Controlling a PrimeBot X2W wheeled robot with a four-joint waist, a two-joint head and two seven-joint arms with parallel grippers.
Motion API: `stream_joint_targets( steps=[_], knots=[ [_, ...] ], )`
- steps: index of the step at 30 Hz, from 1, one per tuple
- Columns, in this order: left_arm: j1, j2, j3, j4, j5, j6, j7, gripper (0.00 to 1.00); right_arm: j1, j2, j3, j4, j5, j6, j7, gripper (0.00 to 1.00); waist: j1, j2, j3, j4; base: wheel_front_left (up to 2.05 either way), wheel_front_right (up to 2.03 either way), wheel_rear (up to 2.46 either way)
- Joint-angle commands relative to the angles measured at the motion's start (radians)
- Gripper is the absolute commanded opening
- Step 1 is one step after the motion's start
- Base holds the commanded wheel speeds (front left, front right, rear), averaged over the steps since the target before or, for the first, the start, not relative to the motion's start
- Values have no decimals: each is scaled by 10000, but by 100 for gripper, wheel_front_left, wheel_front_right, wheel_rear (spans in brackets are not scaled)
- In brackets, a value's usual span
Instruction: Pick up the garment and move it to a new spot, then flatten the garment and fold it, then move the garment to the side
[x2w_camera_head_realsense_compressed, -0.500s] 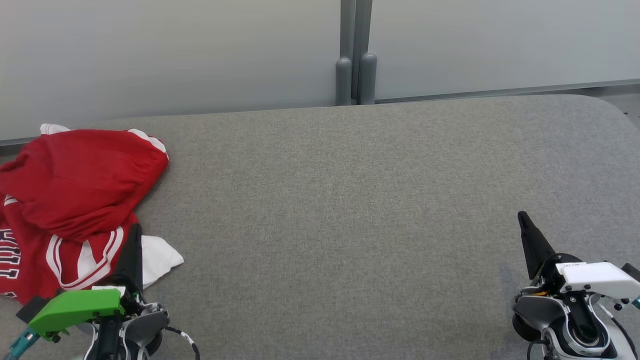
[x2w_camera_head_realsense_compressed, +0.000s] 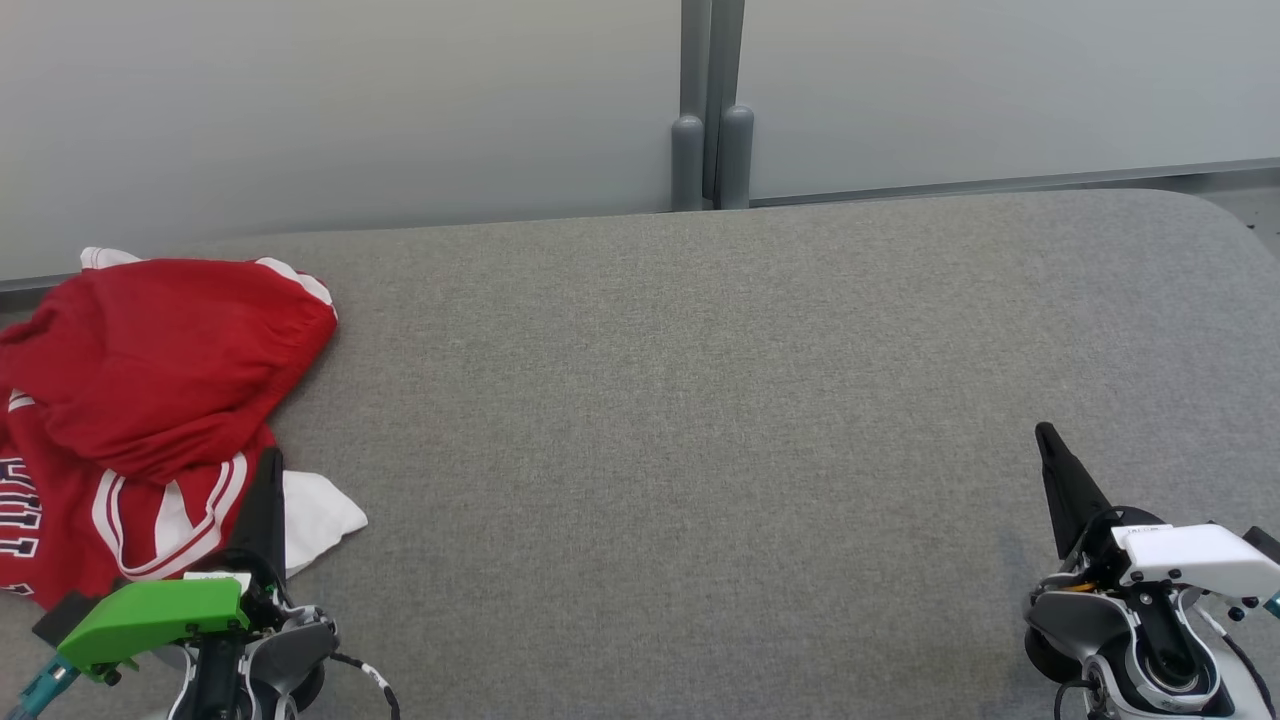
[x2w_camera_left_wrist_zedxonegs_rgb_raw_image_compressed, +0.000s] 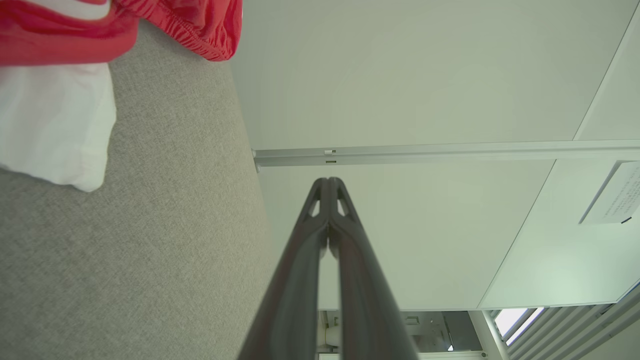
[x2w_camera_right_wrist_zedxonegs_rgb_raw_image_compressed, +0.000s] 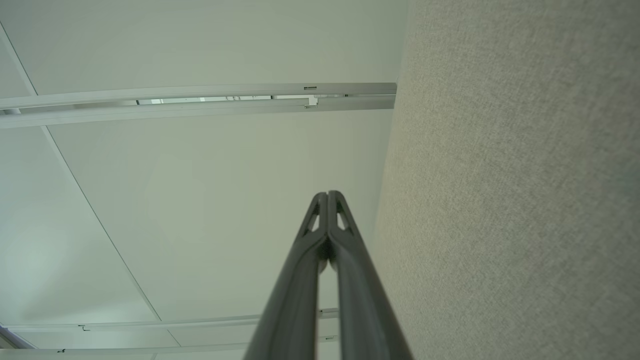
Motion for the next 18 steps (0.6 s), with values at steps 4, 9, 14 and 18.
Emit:
stream_joint_targets(
  steps=[4,9,14,18],
  knots=[
    [-128,0,32,-24,7,-41,43,0,-99,-49,2,9,42,9,13,0,0,120,0,0,0,0,0],
    [-128,0,32,-24,7,-41,43,0,-99,-49,2,9,42,9,13,0,0,120,0,0,0,0,0],
    [-128,0,32,-24,6,-41,43,0,-99,-49,2,9,42,10,13,0,0,120,0,0,0,0,0],
    [-128,0,32,-24,6,-41,43,0,-99,-49,2,9,42,10,13,0,0,120,0,0,0,0,0]
  ],
)
